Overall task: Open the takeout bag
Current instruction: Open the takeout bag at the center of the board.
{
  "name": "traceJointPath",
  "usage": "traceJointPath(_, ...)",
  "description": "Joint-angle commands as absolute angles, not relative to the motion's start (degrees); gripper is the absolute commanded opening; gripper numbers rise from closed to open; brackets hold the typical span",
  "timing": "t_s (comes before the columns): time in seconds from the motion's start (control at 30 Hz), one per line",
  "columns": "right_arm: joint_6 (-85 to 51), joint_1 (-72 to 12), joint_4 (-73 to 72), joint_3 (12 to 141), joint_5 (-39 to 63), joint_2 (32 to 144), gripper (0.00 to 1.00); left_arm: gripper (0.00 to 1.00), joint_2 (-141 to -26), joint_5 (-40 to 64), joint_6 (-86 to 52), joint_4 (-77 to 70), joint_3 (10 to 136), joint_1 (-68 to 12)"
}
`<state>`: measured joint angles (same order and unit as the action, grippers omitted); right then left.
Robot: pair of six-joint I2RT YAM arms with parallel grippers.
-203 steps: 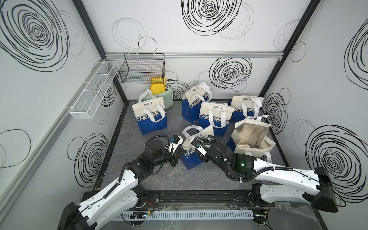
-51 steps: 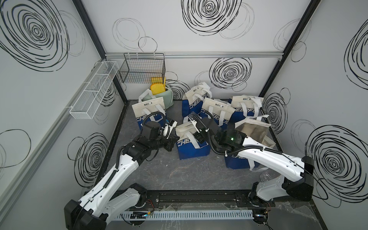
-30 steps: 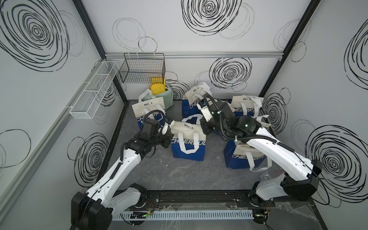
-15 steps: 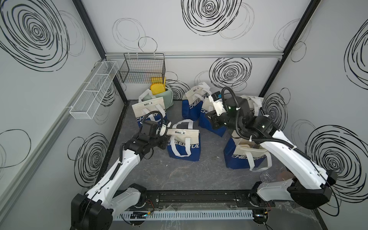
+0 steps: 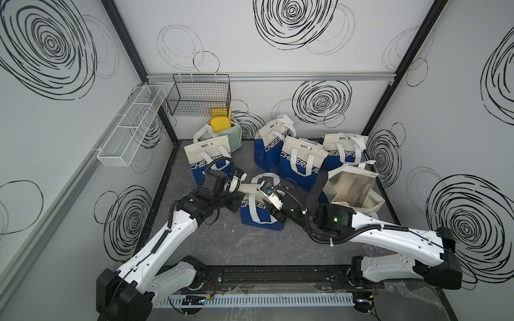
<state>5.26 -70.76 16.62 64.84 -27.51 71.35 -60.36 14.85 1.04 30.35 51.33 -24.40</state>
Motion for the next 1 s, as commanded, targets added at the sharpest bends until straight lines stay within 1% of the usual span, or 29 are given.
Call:
traceJointPath(0.0,7.71,-71.19,10.13,63.55,-34.24,72.32,0.56,0.0,-60.56,15.66,0.54,31.89,53.25,-25.0)
traceJointPath(0.13,8.79,-71.3,10.14,63.98,-36.12,74.82,0.56,0.0,-60.47,15.56,0.57,32.11,53.44,-25.21)
traceJointPath(0.33,9.01,-71.45,9.2,63.16,-35.61,75.94,0.58,0.0,-60.85,15.73,0.44,32.07,53.7,-25.31)
traceJointPath(0.5,9.73,-71.54,8.44,63.3,-39.62,77.26,0.6,0.0,-60.73,15.64,0.76,32.32,53.78,-25.47)
traceJointPath(0.67,9.86,-71.11,9.52,65.73,-44.26,80.7,0.59,0.0,-61.0,15.64,1.06,32.46,53.97,-25.49)
traceJointPath(0.97,9.84,-70.93,9.45,66.9,-46.86,83.12,0.56,0.0,-61.28,15.73,1.82,33.14,54.76,-25.52)
